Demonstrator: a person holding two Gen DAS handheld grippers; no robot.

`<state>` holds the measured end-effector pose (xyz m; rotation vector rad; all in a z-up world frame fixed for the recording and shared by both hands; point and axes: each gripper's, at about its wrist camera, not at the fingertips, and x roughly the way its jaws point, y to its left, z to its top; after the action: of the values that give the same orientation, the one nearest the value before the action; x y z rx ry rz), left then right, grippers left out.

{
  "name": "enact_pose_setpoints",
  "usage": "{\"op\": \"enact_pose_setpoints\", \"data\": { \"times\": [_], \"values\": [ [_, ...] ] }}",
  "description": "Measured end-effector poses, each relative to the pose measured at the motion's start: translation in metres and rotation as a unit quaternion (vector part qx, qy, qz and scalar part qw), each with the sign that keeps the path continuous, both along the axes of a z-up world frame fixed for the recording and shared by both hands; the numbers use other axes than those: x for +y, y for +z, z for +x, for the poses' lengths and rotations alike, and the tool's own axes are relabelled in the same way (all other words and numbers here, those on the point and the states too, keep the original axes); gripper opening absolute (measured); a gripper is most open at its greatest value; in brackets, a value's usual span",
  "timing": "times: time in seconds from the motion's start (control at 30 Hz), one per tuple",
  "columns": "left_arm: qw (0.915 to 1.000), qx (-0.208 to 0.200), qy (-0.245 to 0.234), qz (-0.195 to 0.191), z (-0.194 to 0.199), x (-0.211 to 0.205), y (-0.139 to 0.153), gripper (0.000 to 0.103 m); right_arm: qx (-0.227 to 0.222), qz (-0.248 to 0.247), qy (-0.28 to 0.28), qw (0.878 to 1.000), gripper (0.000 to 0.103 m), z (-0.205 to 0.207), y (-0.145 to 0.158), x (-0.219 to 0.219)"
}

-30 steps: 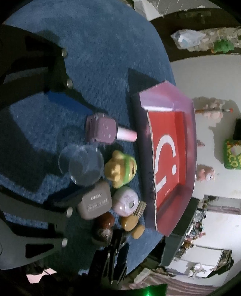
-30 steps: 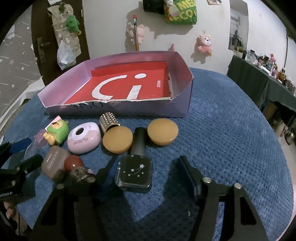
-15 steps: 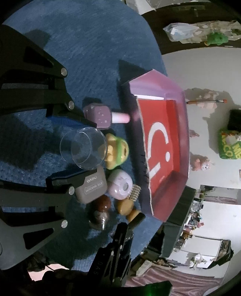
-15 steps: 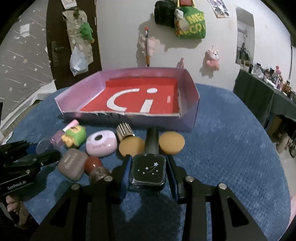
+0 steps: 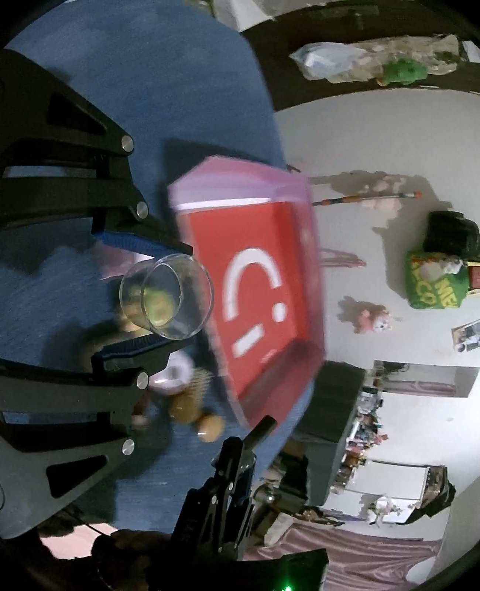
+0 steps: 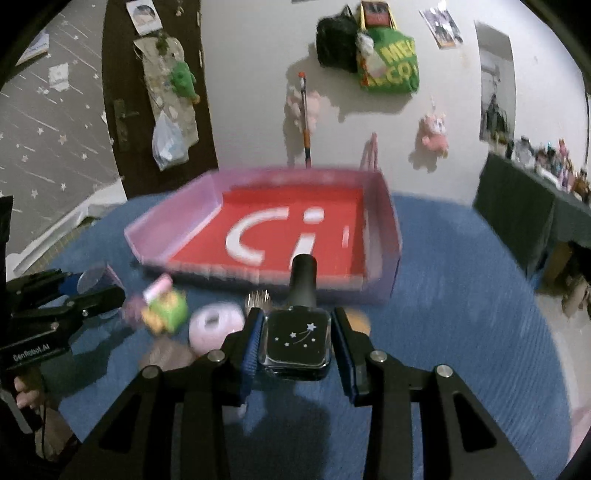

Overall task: Organize rigid objects
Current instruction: 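Carry the cup and black bottle into the red-lined box and lower them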

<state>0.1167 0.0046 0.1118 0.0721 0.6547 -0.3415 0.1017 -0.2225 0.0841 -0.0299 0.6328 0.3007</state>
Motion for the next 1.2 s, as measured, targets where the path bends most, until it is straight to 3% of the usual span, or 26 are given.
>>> {"op": "enact_pose_setpoints", "data": {
  "times": [0.1, 0.2, 0.5, 0.73, 1.2],
  "values": [
    [0.9998, 0.012, -0.001, 0.018, 0.033, -0.002, 0.013, 0.038, -0.008, 0.000, 0.011, 1.000, 0.039, 0.027, 0.024, -0.001],
    [0.9984, 0.025, 0.003, 0.051, 0.067, -0.006, 0.014, 0.038, 0.025, -0.012, 0.026, 0.999, 0.040, 0.064, 0.033, 0.004],
    [0.9869, 0.137, 0.004, 0.084, 0.145, -0.010, -0.031, 0.038, 0.137, -0.089, 0.040, 0.986, 0.039, 0.145, 0.006, 0.028],
    [0.9776, 0.172, 0.001, 0.121, 0.157, -0.016, -0.059, 0.038, 0.186, -0.146, 0.047, 0.971, 0.039, 0.170, -0.023, 0.038],
    [0.9759, 0.185, -0.001, 0.117, 0.167, -0.016, -0.069, 0.038, 0.204, -0.177, 0.059, 0.961, 0.039, 0.172, -0.039, 0.042]
  ]
}}
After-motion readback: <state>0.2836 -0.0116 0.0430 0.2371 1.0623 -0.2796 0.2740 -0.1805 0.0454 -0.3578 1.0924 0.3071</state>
